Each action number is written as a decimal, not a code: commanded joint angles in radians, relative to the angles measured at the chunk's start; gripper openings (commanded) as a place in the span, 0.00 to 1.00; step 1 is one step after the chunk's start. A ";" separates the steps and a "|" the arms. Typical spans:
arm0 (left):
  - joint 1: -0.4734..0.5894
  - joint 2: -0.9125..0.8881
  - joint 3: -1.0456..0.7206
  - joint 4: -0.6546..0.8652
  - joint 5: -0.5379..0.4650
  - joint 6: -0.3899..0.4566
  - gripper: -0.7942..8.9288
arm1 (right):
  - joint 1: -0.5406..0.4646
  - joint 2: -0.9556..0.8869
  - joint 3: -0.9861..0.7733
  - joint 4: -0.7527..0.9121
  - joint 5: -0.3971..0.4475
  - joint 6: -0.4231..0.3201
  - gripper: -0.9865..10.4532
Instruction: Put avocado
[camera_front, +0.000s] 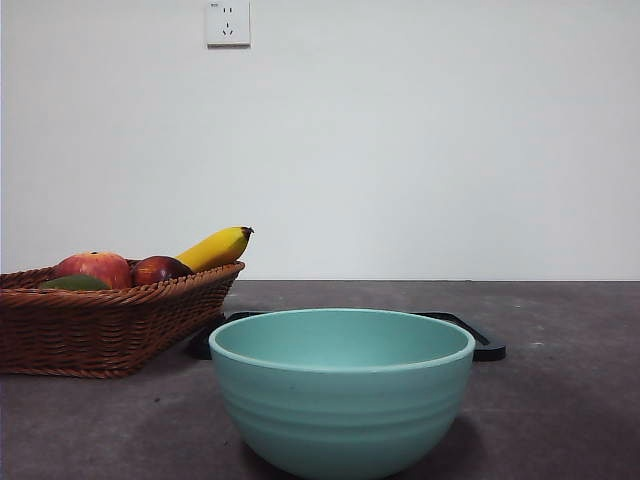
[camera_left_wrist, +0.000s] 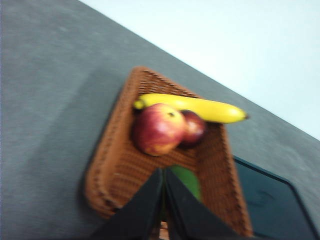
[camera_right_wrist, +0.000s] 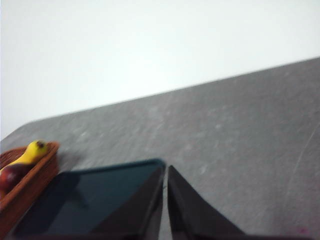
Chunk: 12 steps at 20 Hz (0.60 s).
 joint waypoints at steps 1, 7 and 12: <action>0.002 0.049 0.076 -0.030 0.056 0.022 0.09 | 0.000 0.050 0.082 -0.050 -0.044 -0.022 0.09; 0.002 0.200 0.259 -0.219 0.189 0.175 0.09 | 0.000 0.219 0.306 -0.267 -0.154 -0.128 0.09; -0.002 0.327 0.412 -0.378 0.296 0.303 0.09 | 0.002 0.358 0.482 -0.459 -0.268 -0.221 0.09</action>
